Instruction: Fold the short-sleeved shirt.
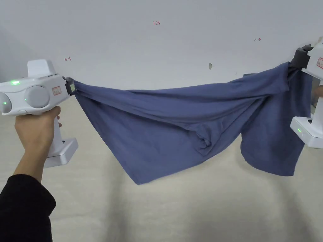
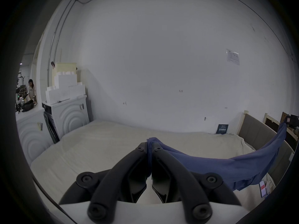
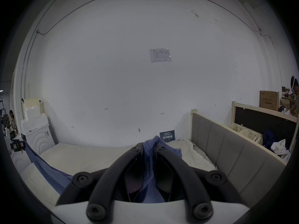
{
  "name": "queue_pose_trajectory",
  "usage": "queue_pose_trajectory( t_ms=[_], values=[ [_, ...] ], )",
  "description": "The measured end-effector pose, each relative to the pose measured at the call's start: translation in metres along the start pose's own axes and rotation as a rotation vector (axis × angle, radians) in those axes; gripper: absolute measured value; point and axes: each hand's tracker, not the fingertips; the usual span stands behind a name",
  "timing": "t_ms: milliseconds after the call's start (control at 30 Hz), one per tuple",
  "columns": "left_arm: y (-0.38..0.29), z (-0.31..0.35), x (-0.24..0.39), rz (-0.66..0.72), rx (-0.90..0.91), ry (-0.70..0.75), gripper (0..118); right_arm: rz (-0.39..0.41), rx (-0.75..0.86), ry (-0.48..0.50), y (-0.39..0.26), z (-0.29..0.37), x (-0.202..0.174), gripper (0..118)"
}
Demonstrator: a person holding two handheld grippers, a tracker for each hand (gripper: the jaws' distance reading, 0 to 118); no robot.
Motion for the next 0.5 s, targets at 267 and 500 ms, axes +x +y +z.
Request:
queue_pose_trajectory(
  t_ms=[267, 500],
  values=[
    [-0.043, -0.024, 0.001, -0.054, -0.014, 0.043, 2, 0.097, -0.025, -0.029, -0.059, -0.024, -0.011, 8],
    [-0.136, -0.027, 0.001, -0.101, -0.112, 0.068, 2, 0.134, -0.129, -0.052, -0.144, -0.023, -0.010, 8]
  ],
)
